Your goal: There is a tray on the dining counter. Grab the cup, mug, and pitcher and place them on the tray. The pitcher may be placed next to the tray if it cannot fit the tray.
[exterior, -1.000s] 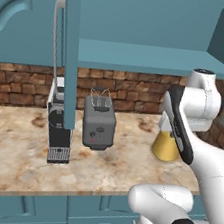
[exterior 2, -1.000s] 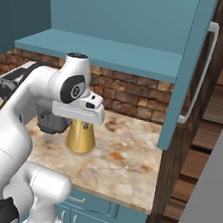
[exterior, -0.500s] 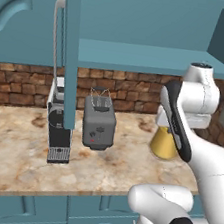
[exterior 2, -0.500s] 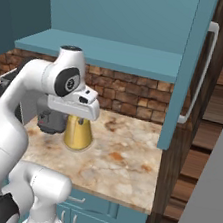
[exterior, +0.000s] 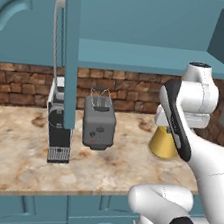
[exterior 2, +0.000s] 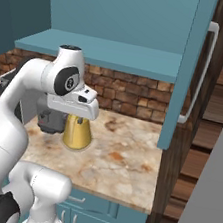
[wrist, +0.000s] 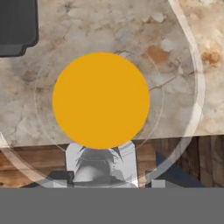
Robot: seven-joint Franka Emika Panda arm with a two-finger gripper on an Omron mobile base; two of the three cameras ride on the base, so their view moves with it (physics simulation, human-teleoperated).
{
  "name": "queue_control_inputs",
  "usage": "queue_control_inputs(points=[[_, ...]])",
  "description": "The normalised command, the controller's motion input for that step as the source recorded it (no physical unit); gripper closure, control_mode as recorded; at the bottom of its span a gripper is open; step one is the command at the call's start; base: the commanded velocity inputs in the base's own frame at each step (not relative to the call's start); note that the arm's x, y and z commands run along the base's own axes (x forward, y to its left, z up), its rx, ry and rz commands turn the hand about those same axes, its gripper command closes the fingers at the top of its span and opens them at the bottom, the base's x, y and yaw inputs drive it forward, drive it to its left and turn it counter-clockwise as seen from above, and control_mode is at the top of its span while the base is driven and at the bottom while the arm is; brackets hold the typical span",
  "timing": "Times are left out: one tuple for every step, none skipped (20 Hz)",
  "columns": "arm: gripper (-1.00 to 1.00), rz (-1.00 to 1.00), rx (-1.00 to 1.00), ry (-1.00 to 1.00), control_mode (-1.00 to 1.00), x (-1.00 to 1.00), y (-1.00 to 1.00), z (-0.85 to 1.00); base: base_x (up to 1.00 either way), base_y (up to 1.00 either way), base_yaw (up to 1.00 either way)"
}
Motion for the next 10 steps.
queue_control_inputs(points=[[1.0, 0.0, 0.0, 0.0, 1.0, 0.0, 0.0, 0.0, -0.3, 0.0, 0.03], [1.0, 0.0, 0.0, 0.0, 1.0, 0.0, 0.0, 0.0, -0.36, 0.0, 0.08], [1.0, 0.0, 0.0, 0.0, 1.0, 0.0, 0.0, 0.0, -0.46, 0.0, 0.09], [1.0, 0.0, 0.0, 0.0, 1.0, 0.0, 0.0, 0.0, -0.62, 0.0, 0.14], [1.0, 0.0, 0.0, 0.0, 1.0, 0.0, 0.0, 0.0, -0.67, 0.04, 0.17], [1.0, 0.0, 0.0, 0.0, 1.0, 0.0, 0.0, 0.0, -0.71, 0.11, 0.18], [1.0, 0.0, 0.0, 0.0, 1.0, 0.0, 0.0, 0.0, -0.74, 0.2, 0.21], [1.0, 0.0, 0.0, 0.0, 1.0, 0.0, 0.0, 0.0, -0.76, 0.21, 0.25], [1.0, 0.0, 0.0, 0.0, 1.0, 0.0, 0.0, 0.0, -0.78, 0.24, 0.29], [1.0, 0.0, 0.0, 0.0, 1.0, 0.0, 0.0, 0.0, -0.88, 0.24, 0.31]])
